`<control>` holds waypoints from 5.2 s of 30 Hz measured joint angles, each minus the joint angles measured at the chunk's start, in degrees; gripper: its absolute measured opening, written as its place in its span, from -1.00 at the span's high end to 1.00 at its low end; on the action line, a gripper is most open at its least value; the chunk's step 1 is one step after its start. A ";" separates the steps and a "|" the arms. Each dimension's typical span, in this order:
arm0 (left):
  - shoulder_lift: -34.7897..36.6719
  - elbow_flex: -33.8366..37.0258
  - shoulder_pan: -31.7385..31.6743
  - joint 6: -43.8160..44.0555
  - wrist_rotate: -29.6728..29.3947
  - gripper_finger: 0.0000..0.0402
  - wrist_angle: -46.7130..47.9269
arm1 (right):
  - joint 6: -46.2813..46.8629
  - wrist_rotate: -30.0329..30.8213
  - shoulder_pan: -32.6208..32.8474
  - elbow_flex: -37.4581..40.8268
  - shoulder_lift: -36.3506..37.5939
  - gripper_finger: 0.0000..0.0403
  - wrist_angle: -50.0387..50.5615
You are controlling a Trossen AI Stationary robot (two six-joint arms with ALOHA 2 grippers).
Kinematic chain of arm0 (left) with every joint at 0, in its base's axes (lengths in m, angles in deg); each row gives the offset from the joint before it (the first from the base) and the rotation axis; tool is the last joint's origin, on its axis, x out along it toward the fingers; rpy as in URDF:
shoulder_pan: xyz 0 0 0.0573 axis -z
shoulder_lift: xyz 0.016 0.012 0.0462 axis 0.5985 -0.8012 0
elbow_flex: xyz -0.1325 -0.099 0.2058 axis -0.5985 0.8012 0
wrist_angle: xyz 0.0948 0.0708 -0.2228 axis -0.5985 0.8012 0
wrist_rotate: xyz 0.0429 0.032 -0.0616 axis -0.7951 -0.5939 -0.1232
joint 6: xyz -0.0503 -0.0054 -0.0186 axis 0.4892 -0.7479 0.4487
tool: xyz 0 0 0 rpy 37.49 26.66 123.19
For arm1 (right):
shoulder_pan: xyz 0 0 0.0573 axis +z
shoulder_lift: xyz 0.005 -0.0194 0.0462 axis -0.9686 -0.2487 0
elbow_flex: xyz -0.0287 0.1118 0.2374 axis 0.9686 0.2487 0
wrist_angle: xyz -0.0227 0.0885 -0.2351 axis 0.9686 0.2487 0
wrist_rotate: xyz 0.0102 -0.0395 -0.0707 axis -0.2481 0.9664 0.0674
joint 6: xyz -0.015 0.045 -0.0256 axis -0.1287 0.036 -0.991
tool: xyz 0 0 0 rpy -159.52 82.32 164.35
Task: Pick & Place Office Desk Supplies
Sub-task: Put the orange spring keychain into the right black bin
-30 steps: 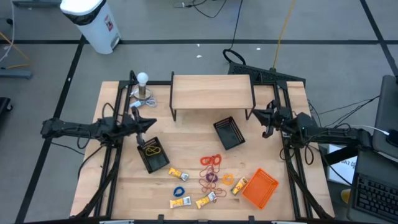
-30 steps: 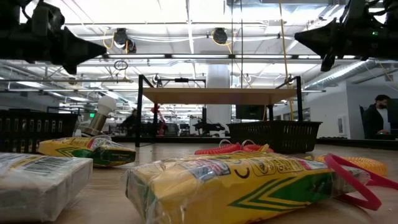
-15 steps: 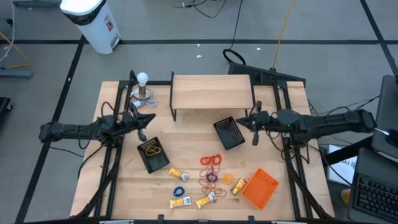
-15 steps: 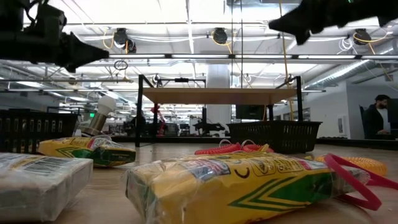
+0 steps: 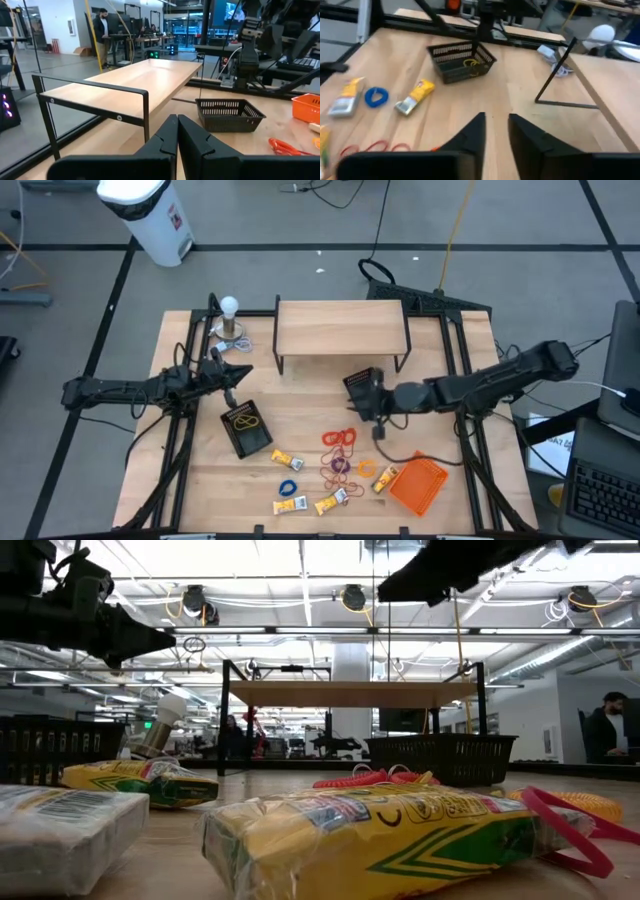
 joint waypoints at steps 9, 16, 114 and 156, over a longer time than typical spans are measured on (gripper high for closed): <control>-0.15 0.00 0.00 -0.04 -0.06 0.95 -0.02 | 3.56 -0.38 3.21 -11.53 -8.66 0.04 15.72; -0.17 0.00 0.00 0.38 0.48 0.95 0.39 | 6.24 -1.15 4.34 -14.53 -15.57 0.05 21.78; -0.15 0.02 0.01 2.43 2.58 0.95 2.09 | 7.35 -15.77 -4.00 -11.89 0.36 0.92 22.64; -0.15 0.04 0.00 1.45 2.06 0.95 3.48 | 8.46 -14.37 -14.18 47.05 42.73 0.91 -40.09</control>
